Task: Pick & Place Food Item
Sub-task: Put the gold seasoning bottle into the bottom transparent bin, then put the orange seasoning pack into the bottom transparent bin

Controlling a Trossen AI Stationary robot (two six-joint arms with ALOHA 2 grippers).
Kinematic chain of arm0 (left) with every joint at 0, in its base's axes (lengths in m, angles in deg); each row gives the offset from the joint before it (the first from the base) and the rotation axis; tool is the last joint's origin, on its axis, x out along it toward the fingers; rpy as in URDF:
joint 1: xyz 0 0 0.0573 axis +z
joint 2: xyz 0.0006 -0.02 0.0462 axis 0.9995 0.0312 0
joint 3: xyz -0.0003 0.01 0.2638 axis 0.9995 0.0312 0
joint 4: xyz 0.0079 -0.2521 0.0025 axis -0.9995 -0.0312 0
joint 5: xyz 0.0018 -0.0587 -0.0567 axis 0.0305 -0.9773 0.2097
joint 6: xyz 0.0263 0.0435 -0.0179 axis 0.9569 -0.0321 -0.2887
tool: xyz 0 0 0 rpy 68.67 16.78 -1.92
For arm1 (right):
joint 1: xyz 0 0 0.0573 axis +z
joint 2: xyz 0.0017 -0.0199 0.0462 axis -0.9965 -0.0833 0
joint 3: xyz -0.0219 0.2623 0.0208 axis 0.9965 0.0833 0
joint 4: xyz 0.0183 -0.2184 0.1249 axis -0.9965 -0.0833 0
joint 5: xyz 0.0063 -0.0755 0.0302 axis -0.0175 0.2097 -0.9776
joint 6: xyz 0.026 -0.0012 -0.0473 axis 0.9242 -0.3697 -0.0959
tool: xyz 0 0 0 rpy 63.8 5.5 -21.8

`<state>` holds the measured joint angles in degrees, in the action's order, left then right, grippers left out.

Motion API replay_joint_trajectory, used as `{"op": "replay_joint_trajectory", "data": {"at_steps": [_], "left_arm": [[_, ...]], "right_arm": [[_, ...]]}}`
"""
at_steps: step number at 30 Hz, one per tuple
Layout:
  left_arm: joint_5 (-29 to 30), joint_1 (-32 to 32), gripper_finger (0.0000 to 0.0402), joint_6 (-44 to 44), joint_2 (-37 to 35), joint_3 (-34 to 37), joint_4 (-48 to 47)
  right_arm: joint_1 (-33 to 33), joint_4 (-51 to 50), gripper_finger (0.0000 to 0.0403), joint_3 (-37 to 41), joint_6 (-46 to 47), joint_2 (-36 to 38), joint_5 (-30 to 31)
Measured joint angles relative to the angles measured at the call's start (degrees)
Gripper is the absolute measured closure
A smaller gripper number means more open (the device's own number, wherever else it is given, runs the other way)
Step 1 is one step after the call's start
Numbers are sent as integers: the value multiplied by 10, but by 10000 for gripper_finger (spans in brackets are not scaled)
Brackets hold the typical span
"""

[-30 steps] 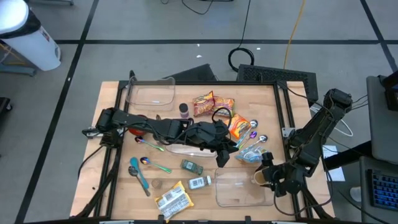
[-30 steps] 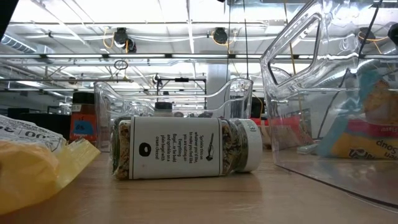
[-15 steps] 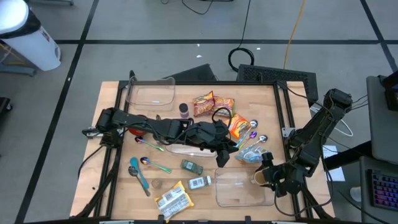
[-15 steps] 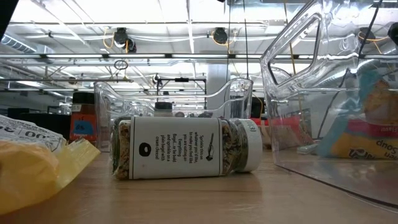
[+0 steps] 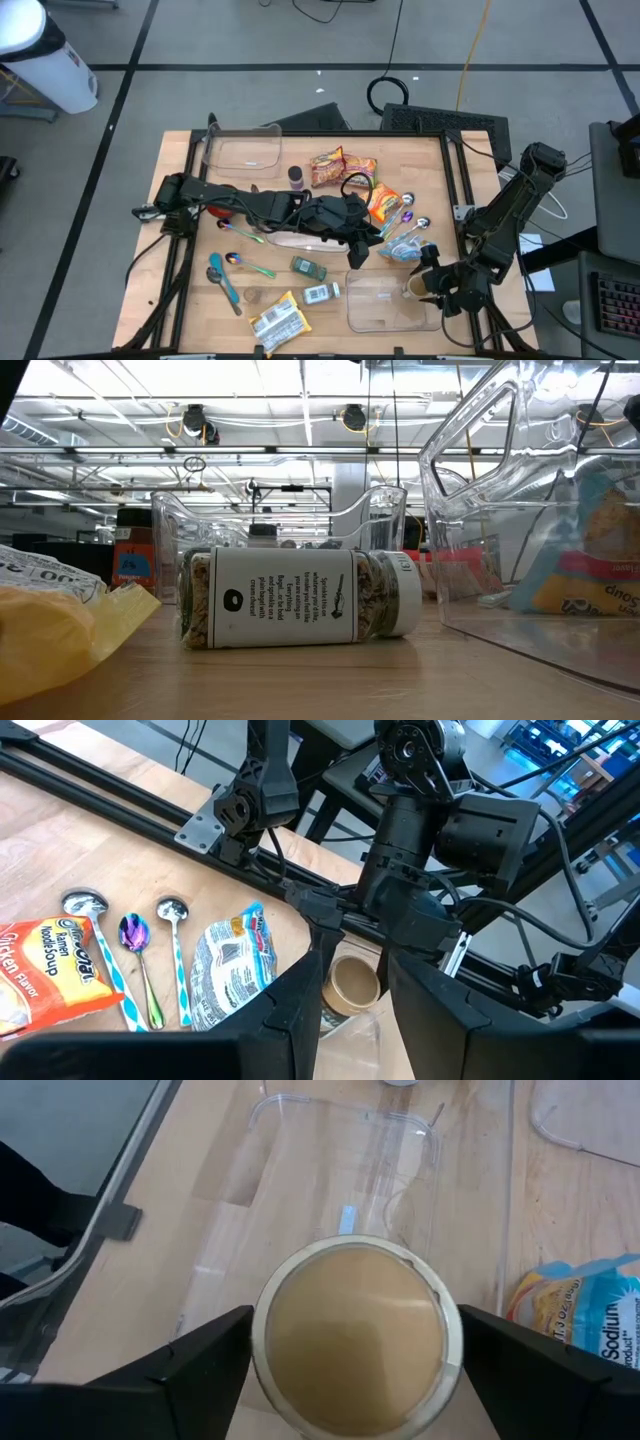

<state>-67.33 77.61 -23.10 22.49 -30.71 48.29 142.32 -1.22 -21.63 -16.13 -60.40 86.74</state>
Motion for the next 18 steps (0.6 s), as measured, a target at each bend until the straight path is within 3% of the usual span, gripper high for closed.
{"op": "replay_joint_trajectory", "data": {"at_steps": [9,18], "left_arm": [[0,0,279,0,0,0,0],[0,0,279,0,0,0,0]], "right_arm": [[0,17,83,0,-20,20,-1],[-13,40,83,0,-22,96,23]]}}
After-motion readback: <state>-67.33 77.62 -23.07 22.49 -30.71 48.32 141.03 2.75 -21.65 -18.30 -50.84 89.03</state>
